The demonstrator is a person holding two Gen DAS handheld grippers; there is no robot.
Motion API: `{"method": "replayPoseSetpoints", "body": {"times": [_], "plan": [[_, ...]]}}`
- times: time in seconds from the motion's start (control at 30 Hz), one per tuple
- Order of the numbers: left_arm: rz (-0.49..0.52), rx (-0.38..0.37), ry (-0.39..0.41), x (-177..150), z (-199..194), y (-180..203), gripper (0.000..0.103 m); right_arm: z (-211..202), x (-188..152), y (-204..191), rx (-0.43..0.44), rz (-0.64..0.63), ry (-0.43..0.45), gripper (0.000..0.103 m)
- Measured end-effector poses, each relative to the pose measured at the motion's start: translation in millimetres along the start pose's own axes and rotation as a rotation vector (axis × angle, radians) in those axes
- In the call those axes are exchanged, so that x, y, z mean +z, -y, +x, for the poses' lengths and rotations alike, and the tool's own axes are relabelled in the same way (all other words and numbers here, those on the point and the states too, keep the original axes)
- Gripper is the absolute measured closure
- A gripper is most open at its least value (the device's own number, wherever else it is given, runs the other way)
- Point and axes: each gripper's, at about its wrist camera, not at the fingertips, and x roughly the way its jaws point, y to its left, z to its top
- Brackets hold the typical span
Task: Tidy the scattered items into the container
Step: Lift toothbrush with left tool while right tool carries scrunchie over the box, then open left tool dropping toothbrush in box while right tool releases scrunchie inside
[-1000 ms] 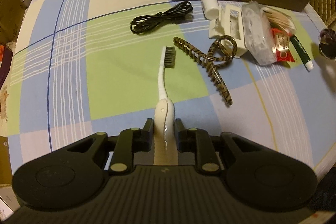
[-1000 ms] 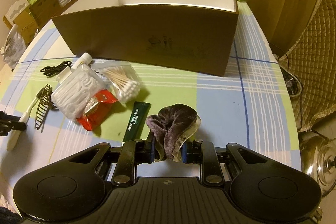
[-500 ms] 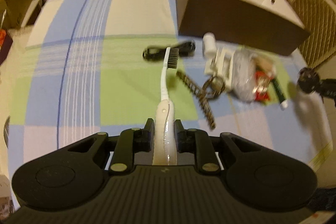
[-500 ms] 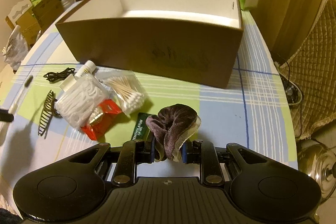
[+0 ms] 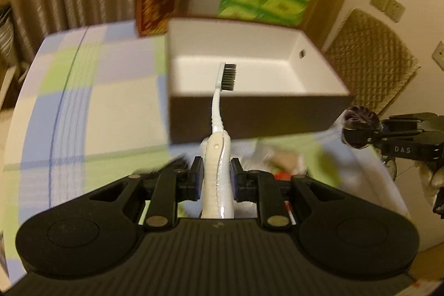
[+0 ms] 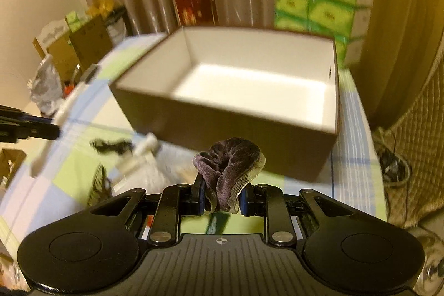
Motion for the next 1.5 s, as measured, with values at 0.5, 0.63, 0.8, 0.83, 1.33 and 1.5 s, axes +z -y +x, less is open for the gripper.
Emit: {"method": "replayPoseSetpoints", "body": {"times": [0.5,0.63,0.8,0.83,1.33,1.5], "plan": [[0.043,-0.047,0.043,104.0,86.6,34.3,0.087,37.3,89.3,12.8,-0.057,-0.076,0.088,0.083],[0.017,-0.02,-0.002,118.1,123.0,31.7,0.087,67.0,101.0,22.0,-0.056,-0.071,0.042,0.083],[-0.026,0.015,-0.056,127.3,162.8,23.0,0.087,103.0,100.9,35.8,-0.049,-0.026,-0.027,0.083],[-0.031,0.022,-0.067,127.8,169.8,21.9,0.087,109.7,100.9,38.8,-0.049,-0.014,-0.041,0.083],[-0.08,0.058,-0.25,114.2,236.2,18.2,0.087,153.3,97.7,61.5,-0.015,0.012,-0.169,0.083],[-0.091,0.071,-0.286,111.7,245.1,14.4,0.087,155.6,97.7,62.5,-0.002,0.014,-0.182,0.083]]}}
